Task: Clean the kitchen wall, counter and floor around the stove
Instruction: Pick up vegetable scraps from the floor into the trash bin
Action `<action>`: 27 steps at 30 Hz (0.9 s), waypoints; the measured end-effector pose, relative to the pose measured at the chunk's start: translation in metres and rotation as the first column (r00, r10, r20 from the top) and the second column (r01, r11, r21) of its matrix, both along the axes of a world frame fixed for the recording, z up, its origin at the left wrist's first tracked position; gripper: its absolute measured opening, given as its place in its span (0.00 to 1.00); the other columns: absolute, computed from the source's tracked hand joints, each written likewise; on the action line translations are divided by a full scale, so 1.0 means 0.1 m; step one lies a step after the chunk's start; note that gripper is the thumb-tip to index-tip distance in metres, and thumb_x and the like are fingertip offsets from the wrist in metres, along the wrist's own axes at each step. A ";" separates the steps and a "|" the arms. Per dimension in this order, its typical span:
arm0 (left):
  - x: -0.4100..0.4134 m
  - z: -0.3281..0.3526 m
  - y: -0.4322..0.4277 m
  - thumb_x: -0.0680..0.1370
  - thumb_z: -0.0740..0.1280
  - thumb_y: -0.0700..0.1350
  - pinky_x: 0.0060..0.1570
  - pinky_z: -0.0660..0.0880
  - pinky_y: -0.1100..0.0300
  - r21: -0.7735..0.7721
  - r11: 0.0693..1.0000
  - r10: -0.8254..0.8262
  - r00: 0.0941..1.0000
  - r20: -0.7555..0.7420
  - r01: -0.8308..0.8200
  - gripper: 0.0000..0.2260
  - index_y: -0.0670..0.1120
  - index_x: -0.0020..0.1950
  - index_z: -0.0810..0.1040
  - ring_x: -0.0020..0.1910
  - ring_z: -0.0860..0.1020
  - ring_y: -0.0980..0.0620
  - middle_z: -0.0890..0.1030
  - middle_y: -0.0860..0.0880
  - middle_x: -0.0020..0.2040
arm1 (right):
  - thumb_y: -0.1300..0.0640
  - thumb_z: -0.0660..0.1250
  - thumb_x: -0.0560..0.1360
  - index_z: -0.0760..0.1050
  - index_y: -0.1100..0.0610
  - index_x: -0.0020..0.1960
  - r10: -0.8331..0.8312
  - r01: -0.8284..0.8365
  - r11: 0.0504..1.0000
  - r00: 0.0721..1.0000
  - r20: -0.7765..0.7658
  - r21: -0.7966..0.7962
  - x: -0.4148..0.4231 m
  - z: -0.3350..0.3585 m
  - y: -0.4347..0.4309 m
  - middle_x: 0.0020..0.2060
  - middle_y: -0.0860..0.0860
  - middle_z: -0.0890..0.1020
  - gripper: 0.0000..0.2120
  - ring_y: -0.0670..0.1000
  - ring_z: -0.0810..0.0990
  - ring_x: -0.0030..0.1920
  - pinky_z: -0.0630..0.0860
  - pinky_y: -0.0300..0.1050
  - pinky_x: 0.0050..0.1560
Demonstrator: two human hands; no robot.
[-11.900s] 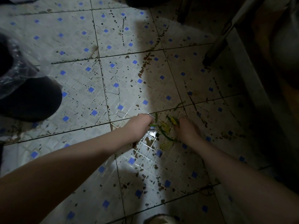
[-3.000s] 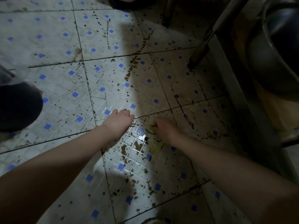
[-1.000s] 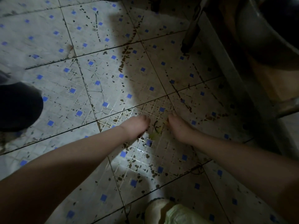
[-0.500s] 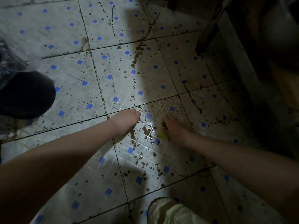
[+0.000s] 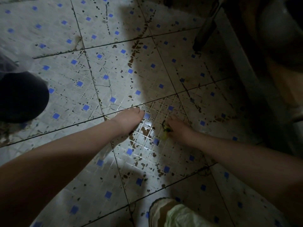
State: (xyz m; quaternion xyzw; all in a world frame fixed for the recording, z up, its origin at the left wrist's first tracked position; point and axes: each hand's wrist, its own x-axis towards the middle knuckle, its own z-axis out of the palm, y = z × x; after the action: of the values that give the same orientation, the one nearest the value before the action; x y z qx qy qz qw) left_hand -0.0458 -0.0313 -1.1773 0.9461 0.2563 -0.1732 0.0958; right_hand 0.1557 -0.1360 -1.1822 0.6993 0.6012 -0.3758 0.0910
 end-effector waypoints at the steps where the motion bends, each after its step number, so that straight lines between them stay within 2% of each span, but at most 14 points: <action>1: 0.01 0.00 0.00 0.72 0.65 0.30 0.49 0.72 0.54 0.004 1.000 -0.003 1.000 0.002 0.003 0.19 0.40 0.61 0.67 0.53 0.74 0.45 0.73 0.42 0.54 | 0.60 0.63 0.78 0.68 0.55 0.49 0.008 -0.008 1.000 1.000 0.000 0.000 0.00 0.02 -0.01 0.77 0.54 0.49 0.04 0.55 0.56 0.75 0.62 0.44 0.65; 3: 0.04 -0.01 -0.01 0.73 0.65 0.30 0.49 0.72 0.54 0.015 1.000 -0.018 1.000 0.011 0.018 0.18 0.40 0.61 0.68 0.53 0.74 0.44 0.74 0.42 0.55 | 0.60 0.62 0.78 0.69 0.56 0.47 0.005 -0.005 1.000 1.000 0.000 -0.009 0.03 0.03 -0.03 0.76 0.56 0.55 0.02 0.55 0.61 0.72 0.65 0.43 0.60; 5: 0.09 -0.01 -0.04 0.74 0.65 0.30 0.50 0.73 0.54 0.011 1.000 -0.029 0.999 0.028 0.029 0.17 0.39 0.61 0.69 0.53 0.74 0.44 0.74 0.41 0.55 | 0.59 0.63 0.78 0.71 0.61 0.53 -0.012 0.012 1.000 1.000 -0.014 0.015 0.06 0.04 -0.06 0.68 0.58 0.66 0.06 0.55 0.71 0.61 0.66 0.41 0.51; 7: 0.15 -0.01 -0.09 0.74 0.65 0.30 0.49 0.73 0.54 0.003 0.999 -0.034 0.998 0.049 0.034 0.17 0.38 0.61 0.70 0.52 0.75 0.43 0.74 0.40 0.54 | 0.60 0.64 0.77 0.72 0.62 0.53 -0.027 0.029 0.998 0.999 -0.028 0.055 0.09 0.07 -0.10 0.58 0.58 0.72 0.07 0.53 0.72 0.51 0.68 0.43 0.47; 11: 0.29 -0.03 -0.17 0.72 0.66 0.30 0.45 0.73 0.54 0.011 0.998 -0.064 0.995 0.072 0.064 0.17 0.38 0.59 0.70 0.49 0.77 0.43 0.75 0.41 0.53 | 0.59 0.65 0.76 0.69 0.59 0.46 -0.011 0.015 0.995 0.999 -0.050 0.098 0.19 0.16 -0.15 0.47 0.54 0.72 0.05 0.51 0.71 0.46 0.65 0.42 0.42; 15: 0.47 -0.02 -0.25 0.76 0.62 0.33 0.43 0.70 0.52 -0.025 0.994 -0.100 0.990 0.095 0.103 0.11 0.39 0.58 0.71 0.49 0.76 0.41 0.75 0.40 0.53 | 0.59 0.67 0.75 0.66 0.51 0.39 -0.011 0.025 0.991 0.994 -0.106 0.134 0.24 0.21 -0.19 0.43 0.49 0.69 0.11 0.49 0.69 0.45 0.62 0.38 0.40; 17: 0.56 -0.03 -0.30 0.77 0.61 0.35 0.45 0.70 0.52 -0.055 0.994 -0.084 0.988 0.128 0.091 0.13 0.40 0.61 0.69 0.50 0.76 0.41 0.74 0.41 0.54 | 0.60 0.67 0.75 0.65 0.47 0.38 -0.028 0.048 0.986 0.992 -0.123 0.161 0.26 0.21 -0.22 0.39 0.44 0.67 0.14 0.47 0.68 0.44 0.60 0.32 0.35; 19: 0.66 -0.04 -0.35 0.76 0.63 0.36 0.47 0.70 0.51 -0.098 0.992 -0.065 0.992 0.112 0.076 0.18 0.41 0.65 0.67 0.53 0.75 0.41 0.73 0.42 0.58 | 0.60 0.67 0.75 0.73 0.52 0.46 -0.036 0.055 0.985 0.992 -0.120 0.165 0.29 0.18 -0.25 0.43 0.45 0.69 0.04 0.47 0.70 0.47 0.61 0.32 0.38; 22: 0.78 -0.06 -0.37 0.74 0.67 0.35 0.53 0.70 0.51 -0.139 0.987 -0.076 0.996 0.039 0.081 0.23 0.42 0.67 0.65 0.59 0.73 0.42 0.70 0.42 0.62 | 0.61 0.66 0.75 0.74 0.56 0.57 -0.048 0.064 0.989 0.993 -0.112 0.137 0.35 0.12 -0.30 0.51 0.50 0.72 0.11 0.47 0.70 0.50 0.64 0.36 0.48; 24: 0.80 -0.06 -0.36 0.74 0.67 0.34 0.54 0.70 0.51 -0.132 0.987 -0.085 0.996 0.015 0.086 0.23 0.42 0.67 0.65 0.60 0.73 0.41 0.70 0.42 0.63 | 0.61 0.65 0.75 0.73 0.55 0.59 -0.066 0.078 0.989 0.993 -0.094 0.128 0.39 0.09 -0.33 0.51 0.48 0.71 0.12 0.45 0.69 0.50 0.63 0.36 0.50; 27: 0.73 -0.04 -0.31 0.76 0.63 0.35 0.48 0.71 0.51 -0.114 0.991 -0.072 0.997 0.042 0.076 0.17 0.40 0.64 0.67 0.55 0.74 0.41 0.70 0.41 0.60 | 0.60 0.64 0.77 0.72 0.55 0.57 -0.082 0.088 0.991 0.995 -0.058 0.099 0.48 0.06 -0.36 0.50 0.46 0.69 0.10 0.46 0.70 0.51 0.63 0.36 0.48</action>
State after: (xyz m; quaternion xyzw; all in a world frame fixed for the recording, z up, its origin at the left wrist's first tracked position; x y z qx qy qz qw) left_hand 0.0277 -0.0623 -1.1818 0.9509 0.2088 -0.1733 0.1486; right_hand 0.2039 -0.1722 -1.1757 0.7176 0.5913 -0.3672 0.0231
